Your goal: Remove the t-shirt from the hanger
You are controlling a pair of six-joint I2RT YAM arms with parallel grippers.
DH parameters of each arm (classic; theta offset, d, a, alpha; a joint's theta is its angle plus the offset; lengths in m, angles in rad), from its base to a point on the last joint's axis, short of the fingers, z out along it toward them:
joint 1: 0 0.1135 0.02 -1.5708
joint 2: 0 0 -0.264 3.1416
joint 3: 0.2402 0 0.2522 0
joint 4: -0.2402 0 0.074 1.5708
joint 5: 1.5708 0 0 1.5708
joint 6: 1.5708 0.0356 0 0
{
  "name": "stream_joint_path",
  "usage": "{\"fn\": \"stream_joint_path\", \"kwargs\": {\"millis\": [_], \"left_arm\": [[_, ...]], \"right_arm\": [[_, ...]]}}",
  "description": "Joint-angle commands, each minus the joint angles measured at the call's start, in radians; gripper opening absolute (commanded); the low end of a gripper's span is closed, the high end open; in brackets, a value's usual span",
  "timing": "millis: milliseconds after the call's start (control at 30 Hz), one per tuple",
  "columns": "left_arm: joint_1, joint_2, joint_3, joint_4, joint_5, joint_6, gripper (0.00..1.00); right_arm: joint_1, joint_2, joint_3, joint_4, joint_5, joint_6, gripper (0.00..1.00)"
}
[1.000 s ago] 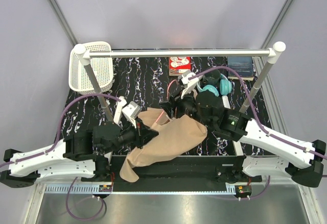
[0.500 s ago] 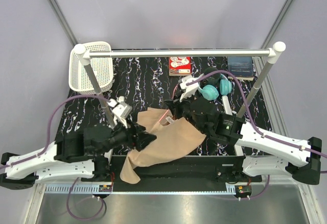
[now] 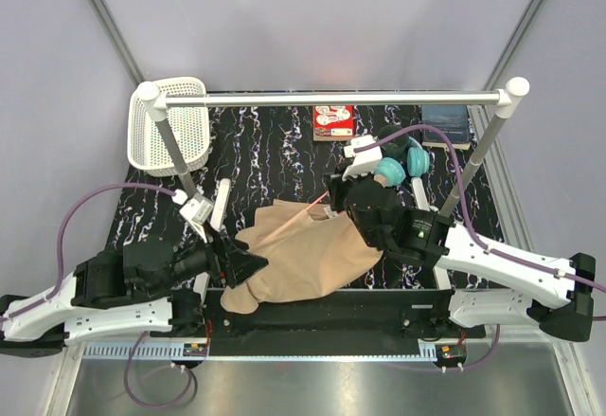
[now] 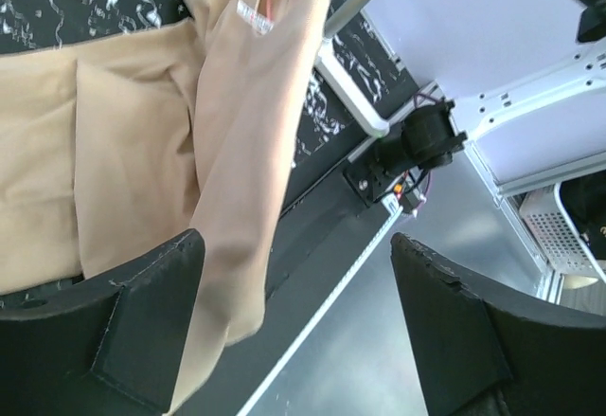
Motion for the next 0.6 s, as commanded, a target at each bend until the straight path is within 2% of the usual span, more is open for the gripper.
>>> {"fn": "stream_joint_path", "kwargs": {"millis": [0,333,500,567], "left_arm": [[0.001,-0.036,0.012,-0.066,0.015,-0.041,0.84],[0.001,0.004,0.008,-0.097,0.000,-0.037,0.82],[0.002,0.045,0.012,-0.099,0.014,-0.025,0.62],[0.002,0.062,0.009,-0.100,0.005,-0.018,0.36]], "right_arm": [[0.004,-0.003,0.079,0.005,0.106,0.038,0.00],[0.006,-0.055,0.078,-0.030,0.152,0.121,0.00],[0.006,-0.067,0.081,-0.050,0.201,0.152,0.00],[0.004,-0.078,0.070,-0.050,0.207,0.172,0.00]]}}
